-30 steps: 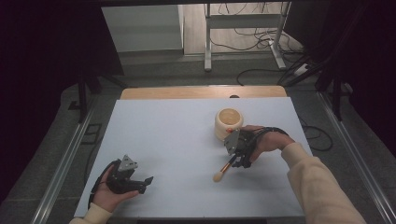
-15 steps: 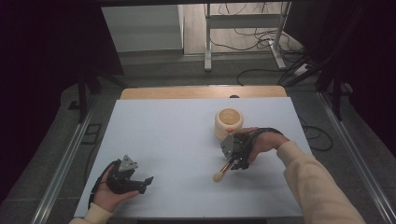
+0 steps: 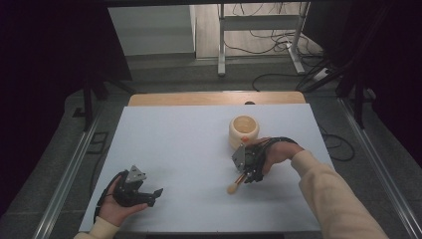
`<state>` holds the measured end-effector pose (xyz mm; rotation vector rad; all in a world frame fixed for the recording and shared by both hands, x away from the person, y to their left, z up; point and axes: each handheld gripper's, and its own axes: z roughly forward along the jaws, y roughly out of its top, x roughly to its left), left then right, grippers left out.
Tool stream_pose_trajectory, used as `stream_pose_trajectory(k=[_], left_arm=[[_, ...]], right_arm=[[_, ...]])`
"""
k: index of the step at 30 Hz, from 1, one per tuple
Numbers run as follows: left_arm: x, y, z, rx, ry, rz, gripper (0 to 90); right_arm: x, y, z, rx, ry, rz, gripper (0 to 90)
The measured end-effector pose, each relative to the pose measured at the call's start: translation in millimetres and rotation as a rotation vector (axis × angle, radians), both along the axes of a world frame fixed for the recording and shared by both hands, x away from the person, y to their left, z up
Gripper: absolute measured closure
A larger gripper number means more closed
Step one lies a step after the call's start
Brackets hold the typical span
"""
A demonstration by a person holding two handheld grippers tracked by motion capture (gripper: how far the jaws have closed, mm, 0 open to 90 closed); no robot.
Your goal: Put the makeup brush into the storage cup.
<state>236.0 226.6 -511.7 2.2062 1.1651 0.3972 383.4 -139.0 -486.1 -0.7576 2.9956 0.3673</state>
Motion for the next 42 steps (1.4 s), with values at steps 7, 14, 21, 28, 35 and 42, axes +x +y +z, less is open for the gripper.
stream_pose_trajectory(k=[7,14,21,28,35,42], left_arm=[[-0.4,0.1,0.3,-0.002,-0.001,0.003,15.8],[-0.5,0.2,0.2,0.001,0.000,0.003,15.8],[-0.3,0.5,0.2,0.000,-0.001,0.002,15.8],[-0.4,0.3,0.3,0.004,-0.002,-0.004,15.8],[-0.8,0.2,0.6,0.003,-0.003,-0.004,15.8],[-0.9,0.2,0.6,0.002,-0.002,-0.001,15.8]], right_arm=[[0.7,1.7,-0.9,-0.006,0.010,0.008,42.8],[2.6,4.2,-6.4,-0.023,0.019,0.013,45.3],[6.3,6.0,-10.0,-0.033,0.041,0.007,51.1],[9.0,6.5,-10.1,-0.056,0.076,0.005,58.8],[13.3,7.1,-10.1,-0.052,0.091,0.025,63.5],[17.0,8.4,-9.9,-0.054,0.104,0.049,74.2]])
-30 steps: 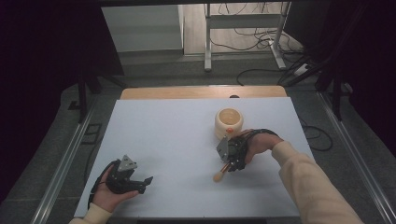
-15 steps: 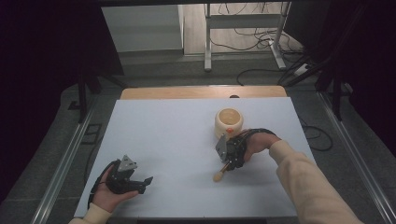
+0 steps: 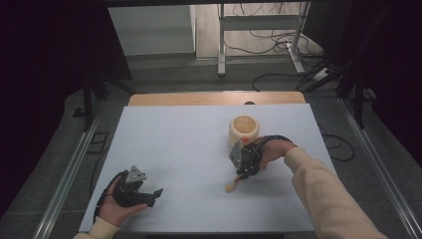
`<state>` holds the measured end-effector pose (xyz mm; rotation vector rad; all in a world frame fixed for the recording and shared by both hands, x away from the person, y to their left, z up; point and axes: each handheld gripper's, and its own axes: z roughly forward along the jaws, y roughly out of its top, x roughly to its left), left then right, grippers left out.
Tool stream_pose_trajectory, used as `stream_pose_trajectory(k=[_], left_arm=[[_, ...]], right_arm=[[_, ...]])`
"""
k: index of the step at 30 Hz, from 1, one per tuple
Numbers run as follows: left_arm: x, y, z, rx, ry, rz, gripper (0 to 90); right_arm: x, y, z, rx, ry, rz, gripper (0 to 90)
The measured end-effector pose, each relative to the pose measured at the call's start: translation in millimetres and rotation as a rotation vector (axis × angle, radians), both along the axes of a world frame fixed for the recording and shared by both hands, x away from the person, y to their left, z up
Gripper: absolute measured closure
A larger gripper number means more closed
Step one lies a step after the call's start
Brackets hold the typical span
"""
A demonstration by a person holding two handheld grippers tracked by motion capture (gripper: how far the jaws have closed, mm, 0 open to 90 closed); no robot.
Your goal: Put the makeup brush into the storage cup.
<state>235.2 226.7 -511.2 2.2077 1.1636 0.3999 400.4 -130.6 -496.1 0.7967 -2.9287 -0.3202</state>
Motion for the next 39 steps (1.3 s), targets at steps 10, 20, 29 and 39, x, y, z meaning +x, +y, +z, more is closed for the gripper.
stream_pose_trajectory(k=[10,20,29,39], left_arm=[[-0.1,0.4,0.0,0.001,-0.001,0.003,15.8],[0.0,1.1,0.4,0.000,-0.004,0.001,15.8],[0.0,1.0,0.6,-0.001,-0.005,0.001,15.8],[-0.2,0.8,0.7,-0.005,-0.005,0.004,15.8]], right_arm=[[1.7,1.0,-0.1,0.003,0.008,0.022,79.1],[0.7,1.6,6.8,0.034,-0.037,0.015,79.2],[-4.2,-0.2,23.5,0.101,-0.061,0.003,79.2],[-0.1,-13.9,44.1,0.224,-0.094,-0.069,79.3]])
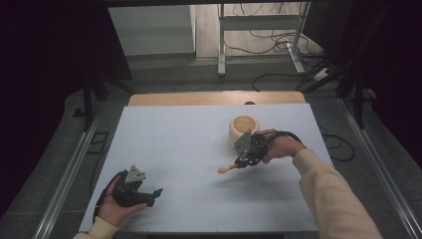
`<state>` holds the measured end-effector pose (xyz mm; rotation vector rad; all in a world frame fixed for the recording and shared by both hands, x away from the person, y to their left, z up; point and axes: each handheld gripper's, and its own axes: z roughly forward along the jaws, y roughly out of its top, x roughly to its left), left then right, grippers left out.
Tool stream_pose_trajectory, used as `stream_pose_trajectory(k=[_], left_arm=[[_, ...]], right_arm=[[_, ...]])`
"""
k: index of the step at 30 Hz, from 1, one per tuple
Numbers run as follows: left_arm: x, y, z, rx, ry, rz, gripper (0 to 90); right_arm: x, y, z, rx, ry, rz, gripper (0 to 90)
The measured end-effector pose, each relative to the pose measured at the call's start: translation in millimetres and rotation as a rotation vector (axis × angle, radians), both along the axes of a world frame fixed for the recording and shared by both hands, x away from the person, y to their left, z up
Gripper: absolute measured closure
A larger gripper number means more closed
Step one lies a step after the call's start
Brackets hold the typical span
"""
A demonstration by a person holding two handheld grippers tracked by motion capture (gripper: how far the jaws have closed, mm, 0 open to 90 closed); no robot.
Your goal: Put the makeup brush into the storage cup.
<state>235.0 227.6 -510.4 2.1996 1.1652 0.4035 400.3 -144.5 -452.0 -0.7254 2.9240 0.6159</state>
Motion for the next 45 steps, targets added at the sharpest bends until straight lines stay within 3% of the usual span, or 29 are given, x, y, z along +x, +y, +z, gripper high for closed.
stream_pose_trajectory(k=[5,12,18,22,32,45], left_arm=[[-0.1,-0.6,0.1,0.000,0.000,-0.001,15.8],[-0.2,-0.5,0.2,-0.001,0.000,-0.001,15.8],[0.0,-0.6,0.1,0.000,0.000,-0.002,15.8],[-0.3,-0.9,0.3,0.001,-0.001,-0.003,15.8],[-0.1,-1.1,0.3,0.004,-0.002,-0.008,15.8],[0.0,-1.2,0.2,0.004,-0.001,-0.008,15.8]], right_arm=[[0.7,-6.5,11.8,0.057,-0.008,-0.024,79.3],[2.5,-14.6,22.0,0.099,-0.027,-0.051,79.3],[3.2,-22.9,34.6,0.178,-0.029,-0.096,79.2],[2.6,-28.3,40.1,0.264,-0.011,-0.127,79.2],[-4.9,-33.6,33.6,0.305,-0.015,-0.162,79.2],[-13.2,-41.1,29.9,0.416,-0.014,-0.241,79.1]])
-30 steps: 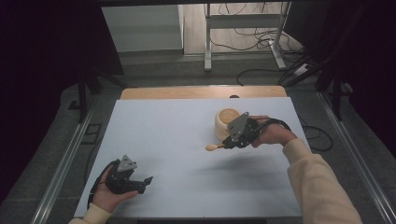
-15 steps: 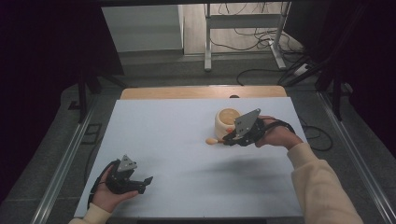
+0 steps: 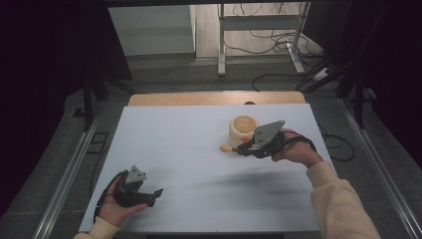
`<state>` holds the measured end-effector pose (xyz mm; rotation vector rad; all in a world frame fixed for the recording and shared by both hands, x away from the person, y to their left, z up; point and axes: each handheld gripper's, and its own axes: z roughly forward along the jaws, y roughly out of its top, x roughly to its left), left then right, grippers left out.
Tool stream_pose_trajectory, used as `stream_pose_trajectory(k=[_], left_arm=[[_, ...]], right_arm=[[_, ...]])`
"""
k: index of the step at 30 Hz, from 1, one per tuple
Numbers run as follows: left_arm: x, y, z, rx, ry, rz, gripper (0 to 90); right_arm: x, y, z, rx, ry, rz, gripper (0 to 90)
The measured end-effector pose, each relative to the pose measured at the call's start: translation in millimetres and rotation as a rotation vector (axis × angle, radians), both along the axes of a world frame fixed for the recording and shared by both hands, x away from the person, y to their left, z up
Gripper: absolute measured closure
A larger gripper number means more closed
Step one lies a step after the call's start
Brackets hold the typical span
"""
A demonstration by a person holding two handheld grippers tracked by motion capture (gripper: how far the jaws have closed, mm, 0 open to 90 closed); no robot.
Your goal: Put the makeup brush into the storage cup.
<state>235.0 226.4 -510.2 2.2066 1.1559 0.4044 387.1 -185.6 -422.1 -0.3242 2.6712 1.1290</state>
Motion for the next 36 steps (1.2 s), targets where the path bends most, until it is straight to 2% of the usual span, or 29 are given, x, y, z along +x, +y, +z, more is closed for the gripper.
stream_pose_trajectory(k=[3,11,13,17,23,30,36], left_arm=[[0.2,0.0,-0.2,0.000,0.000,0.000,15.8],[-0.1,-0.3,0.2,-0.001,0.000,0.003,15.6],[0.1,-0.3,0.1,0.001,-0.001,-0.001,15.6],[0.0,-0.6,-0.3,0.001,0.001,0.001,15.6],[0.0,-0.9,-0.5,0.005,0.001,0.001,15.6],[0.0,-1.0,-0.6,0.006,0.002,0.000,15.6],[-0.1,-0.7,-0.3,0.006,-0.002,0.001,15.6]], right_arm=[[-5.1,0.0,2.1,0.015,0.015,-0.027,79.1],[-16.2,-1.2,8.5,0.104,0.083,-0.107,79.1],[-17.2,-2.2,9.8,0.138,0.104,-0.125,79.1],[-16.9,-6.1,12.1,0.201,0.148,-0.198,79.1],[-17.3,-9.7,18.2,0.271,0.201,-0.250,79.1],[-19.1,-9.6,23.1,0.326,0.249,-0.309,79.1],[-16.5,-12.7,23.9,0.348,0.292,-0.345,79.1]])
